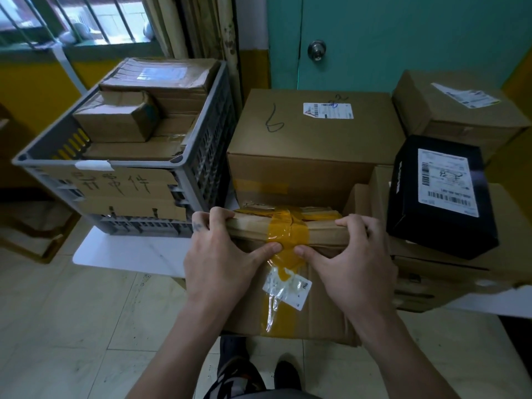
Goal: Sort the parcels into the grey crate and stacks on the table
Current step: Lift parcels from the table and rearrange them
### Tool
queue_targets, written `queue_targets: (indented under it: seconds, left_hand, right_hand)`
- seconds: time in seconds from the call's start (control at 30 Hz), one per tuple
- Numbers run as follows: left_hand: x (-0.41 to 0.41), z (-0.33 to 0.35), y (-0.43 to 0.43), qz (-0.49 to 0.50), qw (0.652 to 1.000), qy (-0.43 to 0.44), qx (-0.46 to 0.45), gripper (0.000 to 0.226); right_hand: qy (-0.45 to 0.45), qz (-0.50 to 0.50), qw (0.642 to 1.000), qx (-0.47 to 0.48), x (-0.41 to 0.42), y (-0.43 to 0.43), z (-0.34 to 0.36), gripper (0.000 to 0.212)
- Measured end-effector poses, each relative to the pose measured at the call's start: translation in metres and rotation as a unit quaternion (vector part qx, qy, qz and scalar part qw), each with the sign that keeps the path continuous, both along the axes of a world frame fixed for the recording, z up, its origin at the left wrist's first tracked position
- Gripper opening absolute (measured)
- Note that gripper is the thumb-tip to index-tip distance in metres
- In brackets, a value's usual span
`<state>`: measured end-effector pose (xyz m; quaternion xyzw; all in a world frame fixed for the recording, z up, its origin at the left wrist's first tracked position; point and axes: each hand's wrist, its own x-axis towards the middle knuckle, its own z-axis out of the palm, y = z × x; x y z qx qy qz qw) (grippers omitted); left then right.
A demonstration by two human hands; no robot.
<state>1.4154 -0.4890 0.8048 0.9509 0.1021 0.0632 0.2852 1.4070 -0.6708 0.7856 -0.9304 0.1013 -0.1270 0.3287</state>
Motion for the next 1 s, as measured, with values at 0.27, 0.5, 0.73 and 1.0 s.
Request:
queue_targets:
  seconds: [0.27, 0.5, 0.73, 1.0]
  left_hand:
    - [-0.003, -0.003, 0.008, -0.009, 0.998, -0.031, -0.045, 0.082]
    - [-0.011, -0.008, 0.023, 0.016, 0.974, 0.007, -0.226, 0.101]
    - [-0.016, -0.018, 0.02, 0.027, 0.962, 0.015, -0.27, 0.077]
    - [-0.014, -0.007, 0.025, 0.01, 0.955, 0.068, -0.289, 0.077]
  right_hand:
    - [0.006, 0.041, 0.999, 0.003, 0.005, -0.01, -0.003, 0.069]
    - [0.034, 0.041, 0.959, 0.279, -0.001, -0.031, -0.007, 0.098]
    - [0.034, 0.063, 0.954, 0.292, -0.004, -0.031, -0.02, 0.081]
    - [0.043, 0.063, 0.952, 0.296, -0.01, -0.035, -0.017, 0.077]
